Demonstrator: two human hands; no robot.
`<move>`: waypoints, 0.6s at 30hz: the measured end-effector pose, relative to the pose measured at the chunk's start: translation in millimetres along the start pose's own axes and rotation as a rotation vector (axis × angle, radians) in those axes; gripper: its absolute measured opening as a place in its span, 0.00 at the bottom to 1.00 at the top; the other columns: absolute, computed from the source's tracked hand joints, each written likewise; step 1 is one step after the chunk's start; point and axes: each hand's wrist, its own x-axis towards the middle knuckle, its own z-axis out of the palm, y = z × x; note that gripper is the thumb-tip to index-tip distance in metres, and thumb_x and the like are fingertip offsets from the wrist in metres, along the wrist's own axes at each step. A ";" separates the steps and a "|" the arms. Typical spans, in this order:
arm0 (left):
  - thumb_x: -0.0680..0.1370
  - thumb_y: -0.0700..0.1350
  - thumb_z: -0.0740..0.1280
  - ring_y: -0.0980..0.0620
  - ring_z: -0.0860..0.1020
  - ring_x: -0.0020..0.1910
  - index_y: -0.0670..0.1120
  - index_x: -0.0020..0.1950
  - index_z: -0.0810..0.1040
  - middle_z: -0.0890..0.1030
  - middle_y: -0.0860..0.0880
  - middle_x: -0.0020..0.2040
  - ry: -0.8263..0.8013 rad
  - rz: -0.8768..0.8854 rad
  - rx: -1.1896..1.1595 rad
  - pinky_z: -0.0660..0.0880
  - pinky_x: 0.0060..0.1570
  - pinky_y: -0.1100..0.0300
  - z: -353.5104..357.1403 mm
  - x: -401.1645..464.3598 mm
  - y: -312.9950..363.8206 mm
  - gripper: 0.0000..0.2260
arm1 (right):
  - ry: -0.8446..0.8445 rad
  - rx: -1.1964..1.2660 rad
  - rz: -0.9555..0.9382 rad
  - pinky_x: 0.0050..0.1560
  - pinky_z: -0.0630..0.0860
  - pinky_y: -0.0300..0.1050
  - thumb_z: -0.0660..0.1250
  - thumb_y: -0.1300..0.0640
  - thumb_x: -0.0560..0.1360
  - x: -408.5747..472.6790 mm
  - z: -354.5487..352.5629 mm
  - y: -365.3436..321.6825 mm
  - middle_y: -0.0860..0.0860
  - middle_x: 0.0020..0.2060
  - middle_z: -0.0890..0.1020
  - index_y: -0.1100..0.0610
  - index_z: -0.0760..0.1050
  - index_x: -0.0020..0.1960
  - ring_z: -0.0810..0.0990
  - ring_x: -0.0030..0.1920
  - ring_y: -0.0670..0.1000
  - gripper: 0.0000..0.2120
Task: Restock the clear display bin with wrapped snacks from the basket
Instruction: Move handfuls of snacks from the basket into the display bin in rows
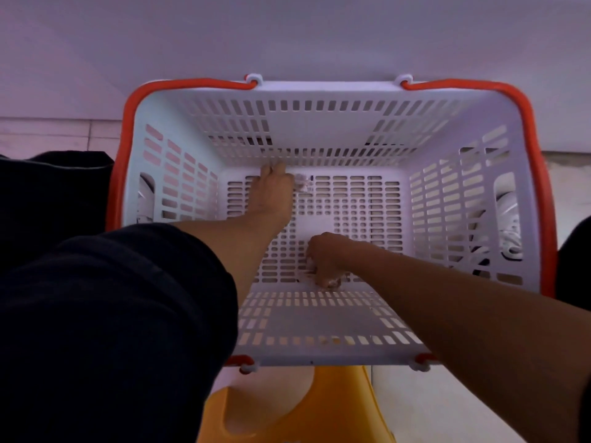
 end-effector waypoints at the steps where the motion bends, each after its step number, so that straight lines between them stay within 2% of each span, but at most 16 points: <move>1: 0.74 0.30 0.67 0.41 0.69 0.66 0.40 0.64 0.73 0.70 0.42 0.68 0.015 0.015 -0.010 0.71 0.58 0.48 -0.2 -0.4 0.3 0.20 | -0.014 0.026 0.014 0.43 0.77 0.42 0.78 0.50 0.65 -0.1 -1.8 2.0 0.52 0.50 0.83 0.58 0.81 0.54 0.82 0.49 0.51 0.21; 4: 0.74 0.30 0.66 0.40 0.72 0.63 0.42 0.71 0.66 0.72 0.41 0.68 0.013 0.049 -0.105 0.73 0.55 0.48 -3.6 2.3 0.2 0.26 | -0.022 0.181 0.069 0.34 0.78 0.41 0.80 0.53 0.63 -1.6 -0.2 11.1 0.52 0.42 0.84 0.59 0.80 0.51 0.83 0.39 0.51 0.20; 7: 0.76 0.33 0.65 0.40 0.73 0.62 0.42 0.72 0.67 0.74 0.40 0.66 -0.031 0.080 -0.036 0.74 0.55 0.48 -5.1 4.8 3.2 0.24 | -0.040 0.308 0.088 0.45 0.81 0.46 0.81 0.55 0.64 -6.5 5.4 21.3 0.53 0.48 0.84 0.59 0.80 0.54 0.84 0.46 0.54 0.21; 8: 0.77 0.37 0.66 0.40 0.72 0.64 0.43 0.71 0.68 0.73 0.41 0.67 -0.040 0.080 -0.005 0.73 0.56 0.48 -6.0 4.9 5.4 0.22 | -0.057 0.404 0.094 0.43 0.81 0.45 0.80 0.57 0.65 -8.0 6.2 26.8 0.53 0.46 0.85 0.58 0.81 0.52 0.84 0.44 0.52 0.18; 9: 0.78 0.41 0.68 0.41 0.70 0.65 0.44 0.69 0.71 0.71 0.42 0.68 -0.052 0.084 0.020 0.71 0.57 0.48 -6.5 4.6 7.9 0.20 | -0.077 0.517 0.101 0.37 0.81 0.43 0.80 0.59 0.65 -10.0 5.8 32.8 0.51 0.41 0.85 0.56 0.81 0.49 0.84 0.38 0.49 0.14; 11: 0.77 0.46 0.71 0.41 0.67 0.67 0.44 0.65 0.75 0.68 0.42 0.70 -0.077 0.121 0.050 0.70 0.60 0.48 -6.0 3.2 14.1 0.18 | -0.049 0.752 0.138 0.29 0.75 0.37 0.80 0.61 0.64 -17.0 1.5 44.3 0.49 0.33 0.84 0.53 0.77 0.43 0.82 0.30 0.45 0.14; 13: 0.77 0.46 0.71 0.42 0.70 0.64 0.43 0.62 0.77 0.72 0.42 0.66 -0.100 0.174 0.035 0.72 0.57 0.48 -3.7 1.6 19.6 0.16 | 0.055 0.938 0.174 0.33 0.76 0.39 0.82 0.61 0.62 -24.9 -3.3 56.2 0.52 0.37 0.84 0.52 0.76 0.41 0.84 0.36 0.49 0.17; 15: 0.76 0.48 0.72 0.43 0.75 0.59 0.42 0.60 0.76 0.76 0.42 0.60 -0.145 0.198 -0.052 0.74 0.51 0.51 -4.8 -1.8 22.6 0.16 | 0.103 1.098 0.173 0.38 0.79 0.44 0.82 0.63 0.62 -34.8 -8.8 64.7 0.56 0.41 0.85 0.55 0.76 0.41 0.85 0.41 0.54 0.16; 17: 0.76 0.50 0.72 0.43 0.77 0.55 0.39 0.59 0.75 0.78 0.42 0.57 -0.228 0.120 -0.267 0.74 0.47 0.53 -12.2 -4.7 20.1 0.18 | 0.128 1.273 0.152 0.41 0.82 0.48 0.80 0.66 0.64 -48.4 -14.9 70.7 0.60 0.45 0.85 0.61 0.79 0.45 0.86 0.44 0.58 0.13; 18: 0.77 0.50 0.71 0.43 0.78 0.55 0.37 0.57 0.75 0.79 0.42 0.57 -0.317 0.050 -0.434 0.76 0.48 0.52 -17.4 -6.1 16.7 0.18 | 0.138 1.358 0.133 0.44 0.83 0.51 0.78 0.67 0.66 -55.9 -18.1 73.0 0.62 0.47 0.85 0.65 0.80 0.50 0.85 0.46 0.60 0.15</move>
